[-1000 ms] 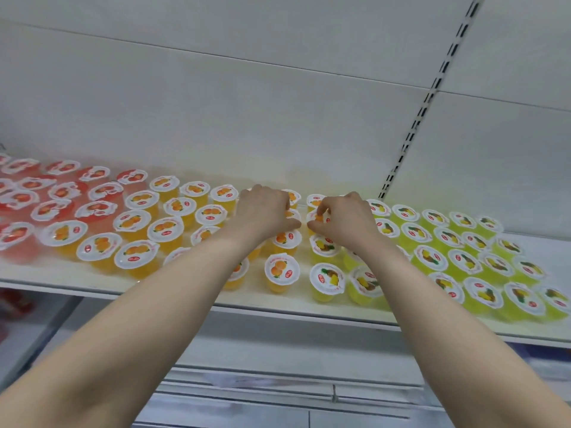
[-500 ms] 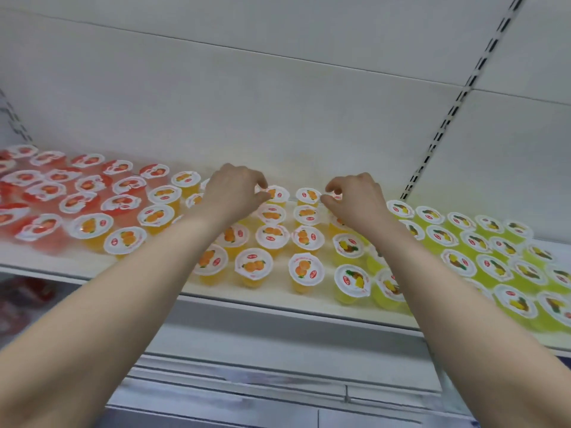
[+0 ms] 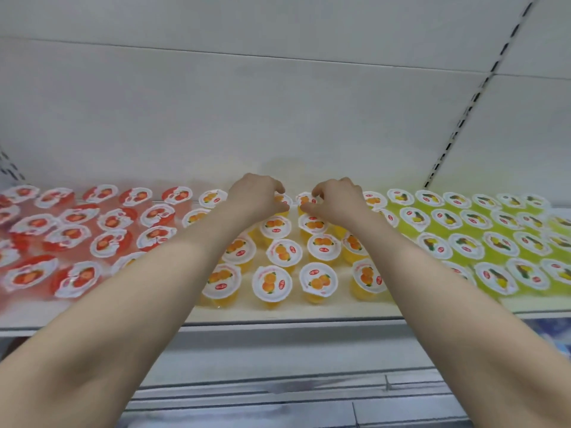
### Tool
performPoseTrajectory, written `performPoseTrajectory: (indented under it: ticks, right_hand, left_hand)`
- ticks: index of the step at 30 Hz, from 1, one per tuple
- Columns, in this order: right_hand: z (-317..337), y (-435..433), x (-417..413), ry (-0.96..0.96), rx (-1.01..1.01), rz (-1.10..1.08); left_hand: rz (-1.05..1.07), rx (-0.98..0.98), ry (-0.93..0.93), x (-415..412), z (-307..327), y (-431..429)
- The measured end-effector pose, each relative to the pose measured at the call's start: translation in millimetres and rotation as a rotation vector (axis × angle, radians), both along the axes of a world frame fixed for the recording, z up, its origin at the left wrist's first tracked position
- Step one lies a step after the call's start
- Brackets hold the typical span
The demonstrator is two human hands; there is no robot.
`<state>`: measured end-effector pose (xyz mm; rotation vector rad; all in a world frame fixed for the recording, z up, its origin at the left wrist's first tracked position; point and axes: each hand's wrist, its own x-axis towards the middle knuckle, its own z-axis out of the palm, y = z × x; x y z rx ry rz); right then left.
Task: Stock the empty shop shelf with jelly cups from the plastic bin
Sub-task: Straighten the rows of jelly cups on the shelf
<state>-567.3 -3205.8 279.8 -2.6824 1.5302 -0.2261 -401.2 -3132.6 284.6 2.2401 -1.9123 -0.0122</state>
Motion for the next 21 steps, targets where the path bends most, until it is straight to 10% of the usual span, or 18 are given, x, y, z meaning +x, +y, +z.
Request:
performPoseTrajectory:
  ticks: [16,21]
  right_hand:
    - [8.7,16.3,-17.5,-0.182,0.01,0.024]
    - [10.4,39.2,-30.2,-0.089,0.085,0.08]
  left_hand:
    - [-0.008,-0.117,0.088,7.9,-3.1,14.0]
    - [-0.152,0.168,0.209,9.3,13.5,46.1]
